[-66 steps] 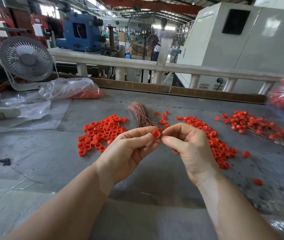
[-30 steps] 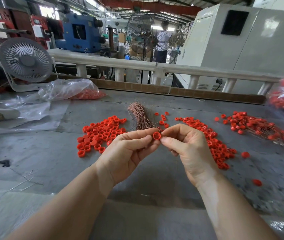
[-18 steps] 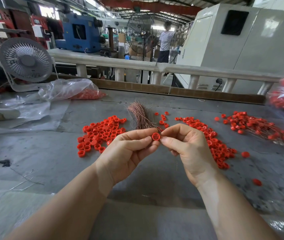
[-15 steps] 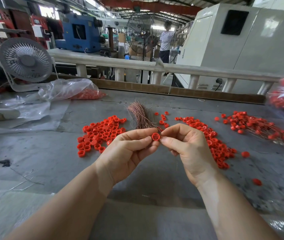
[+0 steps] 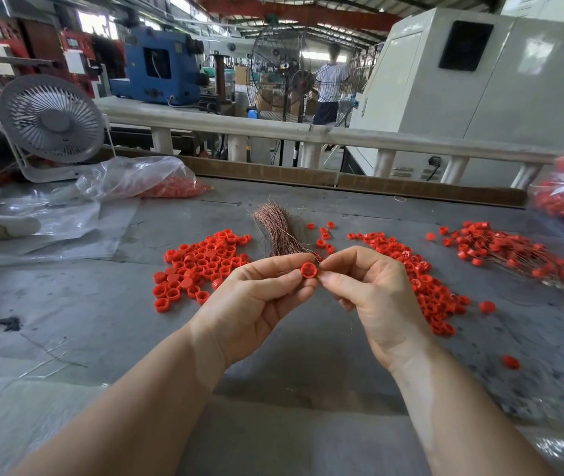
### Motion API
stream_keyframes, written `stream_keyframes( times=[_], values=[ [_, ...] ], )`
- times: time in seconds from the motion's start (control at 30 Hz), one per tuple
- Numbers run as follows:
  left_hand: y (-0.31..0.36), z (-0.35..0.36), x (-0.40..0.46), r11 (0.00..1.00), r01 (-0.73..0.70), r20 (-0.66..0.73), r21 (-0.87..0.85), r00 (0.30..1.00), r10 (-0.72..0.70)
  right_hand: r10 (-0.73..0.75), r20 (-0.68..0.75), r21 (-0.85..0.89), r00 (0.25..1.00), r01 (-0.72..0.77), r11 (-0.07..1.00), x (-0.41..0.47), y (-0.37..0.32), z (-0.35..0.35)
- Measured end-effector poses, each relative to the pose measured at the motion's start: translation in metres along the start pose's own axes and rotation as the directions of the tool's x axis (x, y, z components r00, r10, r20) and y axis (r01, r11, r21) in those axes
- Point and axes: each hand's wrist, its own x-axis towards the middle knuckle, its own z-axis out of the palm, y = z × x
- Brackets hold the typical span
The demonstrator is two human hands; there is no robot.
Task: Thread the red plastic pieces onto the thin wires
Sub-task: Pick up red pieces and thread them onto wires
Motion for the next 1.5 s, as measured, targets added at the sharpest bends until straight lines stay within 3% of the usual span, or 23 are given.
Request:
stream_keyframes(
  times=[1.5],
  values=[
    [-0.0001, 0.0003, -0.0008, 0.999, -0.006, 0.015, -0.031, 1.0, 0.006, 0.01, 0.007, -0.024, 1.0, -0.01, 1.0, -0.0006, 0.0013, -0.0013]
  ],
)
